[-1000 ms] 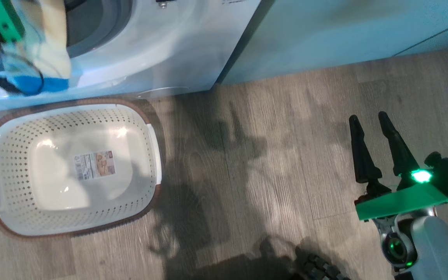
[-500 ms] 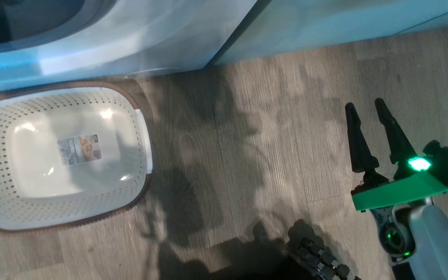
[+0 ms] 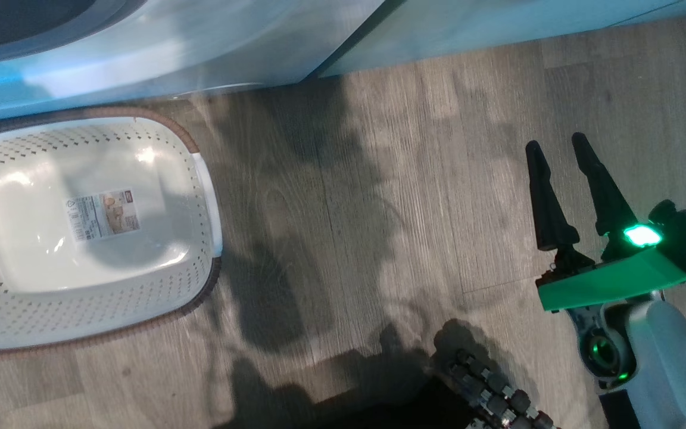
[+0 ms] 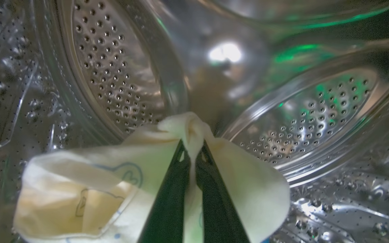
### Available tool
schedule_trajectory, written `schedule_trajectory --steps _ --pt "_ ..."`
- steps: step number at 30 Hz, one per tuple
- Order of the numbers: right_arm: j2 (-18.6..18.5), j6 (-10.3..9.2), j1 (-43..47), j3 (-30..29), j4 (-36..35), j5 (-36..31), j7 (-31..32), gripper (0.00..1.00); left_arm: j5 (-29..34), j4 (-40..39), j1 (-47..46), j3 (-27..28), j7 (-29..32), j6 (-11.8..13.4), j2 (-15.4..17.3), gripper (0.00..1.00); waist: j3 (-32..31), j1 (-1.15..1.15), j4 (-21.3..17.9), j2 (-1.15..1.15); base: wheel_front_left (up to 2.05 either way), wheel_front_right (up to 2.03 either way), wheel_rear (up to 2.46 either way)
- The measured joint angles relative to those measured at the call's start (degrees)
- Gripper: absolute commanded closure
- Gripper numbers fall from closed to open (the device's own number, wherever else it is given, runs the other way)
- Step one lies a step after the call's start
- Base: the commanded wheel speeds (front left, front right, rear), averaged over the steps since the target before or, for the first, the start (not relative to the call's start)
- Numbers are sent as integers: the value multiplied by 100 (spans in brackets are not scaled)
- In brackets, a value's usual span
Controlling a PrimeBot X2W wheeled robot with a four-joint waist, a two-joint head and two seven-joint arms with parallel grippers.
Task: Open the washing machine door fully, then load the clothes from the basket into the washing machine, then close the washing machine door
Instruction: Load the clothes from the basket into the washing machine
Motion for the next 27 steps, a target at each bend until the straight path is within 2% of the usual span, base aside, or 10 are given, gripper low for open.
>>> schedule_trajectory --steps 5,10,11,12,13,14,16,17,21,27 --pt "0 0 -14 -1 -4 0 0 0 33 -424 -13 124 -24 -7 -8 100 64 0 18 0 0 0 0" --pt "0 0 -64 -3 -2 -1 0 0 42 -165 52 176 -24 3 -27 100 66 -1 36 0 0 0 0" --pt "0 0 -94 -3 -1 -1 0 0 57 -30 77 172 -24 33 -32 88 60 -1 38 0 0 0 0" --pt "0 0 -120 -3 -2 -1 0 0 91 127 108 162 -24 52 -33 65 51 -1 39 0 0 0 0" --pt "0 0 -129 -3 -2 0 0 0 120 291 130 137 -22 53 -33 54 42 -1 40 0 0 0 0" --pt "0 0 -125 -3 0 -1 0 0 135 441 136 126 -12 53 -36 54 33 -1 41 0 0 0 0" --pt "0 0 -124 -5 3 -1 0 0 143 667 136 68 36 53 -40 16 8 -1 46 0 0 0 0" --pt "0 0 -123 -8 9 -1 0 0 143 828 119 -5 93 52 -42 0 -21 -1 47 0 0 0 0" --pt "0 0 -114 -47 18 -3 0 0 243 1249 118 -166 272 42 -43 0 -146 -1 50 0 0 0 0" --pt "0 0 -96 -129 47 -45 0 0 285 1422 141 -266 293 -78 -65 0 -343 -1 78 0 0 0 0"
